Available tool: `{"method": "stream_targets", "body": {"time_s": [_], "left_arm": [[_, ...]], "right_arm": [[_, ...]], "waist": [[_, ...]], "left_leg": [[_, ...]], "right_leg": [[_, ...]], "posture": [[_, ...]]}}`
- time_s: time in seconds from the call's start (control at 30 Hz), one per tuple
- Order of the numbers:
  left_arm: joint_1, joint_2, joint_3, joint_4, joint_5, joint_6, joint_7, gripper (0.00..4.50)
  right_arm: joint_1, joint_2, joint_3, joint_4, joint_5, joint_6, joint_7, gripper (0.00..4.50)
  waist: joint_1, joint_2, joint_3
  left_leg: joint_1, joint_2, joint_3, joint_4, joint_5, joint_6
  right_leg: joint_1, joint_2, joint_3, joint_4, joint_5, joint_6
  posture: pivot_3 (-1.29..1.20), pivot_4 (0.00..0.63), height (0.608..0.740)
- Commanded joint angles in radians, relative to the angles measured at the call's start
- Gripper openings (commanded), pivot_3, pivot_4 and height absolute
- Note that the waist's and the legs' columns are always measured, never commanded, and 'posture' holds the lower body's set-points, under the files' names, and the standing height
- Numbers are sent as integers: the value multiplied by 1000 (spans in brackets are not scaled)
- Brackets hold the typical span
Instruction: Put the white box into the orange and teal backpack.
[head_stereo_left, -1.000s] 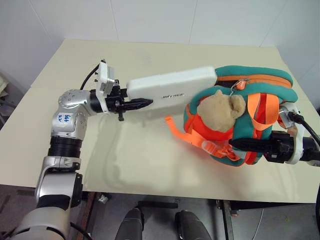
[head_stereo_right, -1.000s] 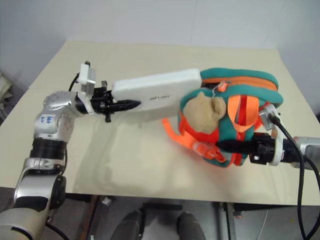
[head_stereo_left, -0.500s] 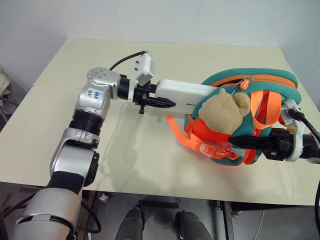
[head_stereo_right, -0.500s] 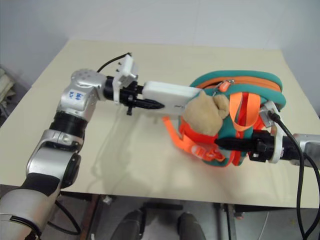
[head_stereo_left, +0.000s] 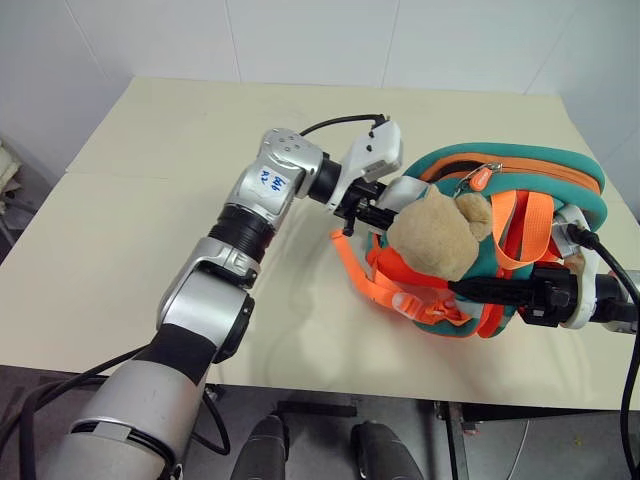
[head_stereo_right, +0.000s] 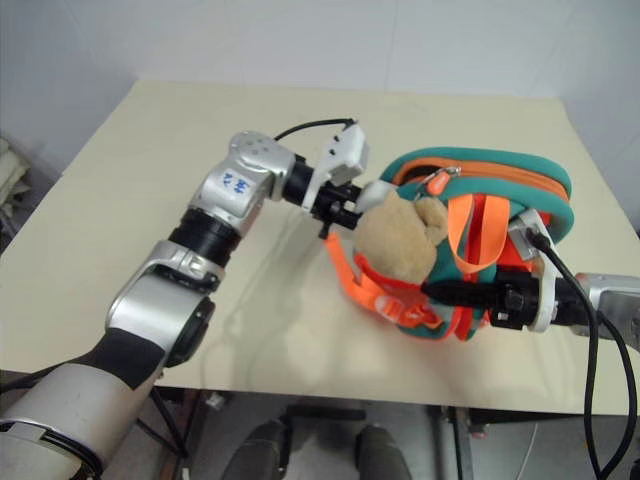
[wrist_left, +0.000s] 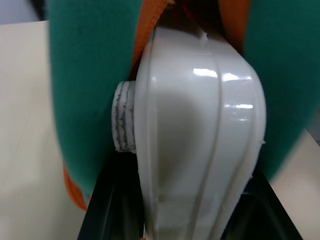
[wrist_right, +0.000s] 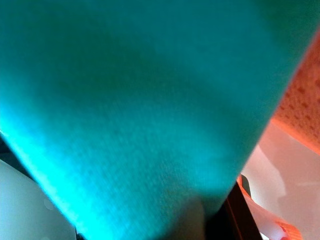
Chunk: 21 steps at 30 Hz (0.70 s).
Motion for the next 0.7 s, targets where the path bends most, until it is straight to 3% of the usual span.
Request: {"method": "stream_targets", "body": {"time_s": [0.03, 0.2, 0.33, 0.6, 0.7], "left_arm": [[-2, -77, -18, 32, 18, 0, 41, 1248], [20, -66, 16, 16, 7, 10, 60, 2800], [57, 10, 78, -63, -41, 32, 38, 3855], [170, 263, 181, -267, -145, 16, -112, 3855], [204, 299, 231, -377, -233, 34, -157, 3855]], "right_arm": [[4, 14, -20, -40, 31, -3, -16, 16], [16, 19, -28, -49, 40, -5, -27, 0], [18, 18, -29, -46, 43, -11, -30, 0], [22, 23, -8, -29, 26, -34, -21, 0], [12, 24, 11, -12, 10, -45, -13, 0]], "waist": [[2, 0, 0], [1, 0, 0], [-6, 0, 0], [-26, 0, 0], [-22, 0, 0]], "left_leg": [[0, 0, 0, 0, 0, 0], [0, 0, 0, 1, 0, 0], [0, 0, 0, 0, 0, 0], [1, 1, 0, 0, 2, -1], [1, 1, -1, 0, 3, -2]], "right_leg": [[0, 0, 0, 0, 0, 0], [1, 0, 0, 0, 0, 0], [-1, 0, 1, 2, 0, 0], [-1, 1, 1, 5, 0, 0], [-1, 0, 1, 6, 0, 0]], "posture": [[0, 150, 740], [0, 150, 740], [0, 150, 740], [0, 150, 740], [0, 150, 740]]}}
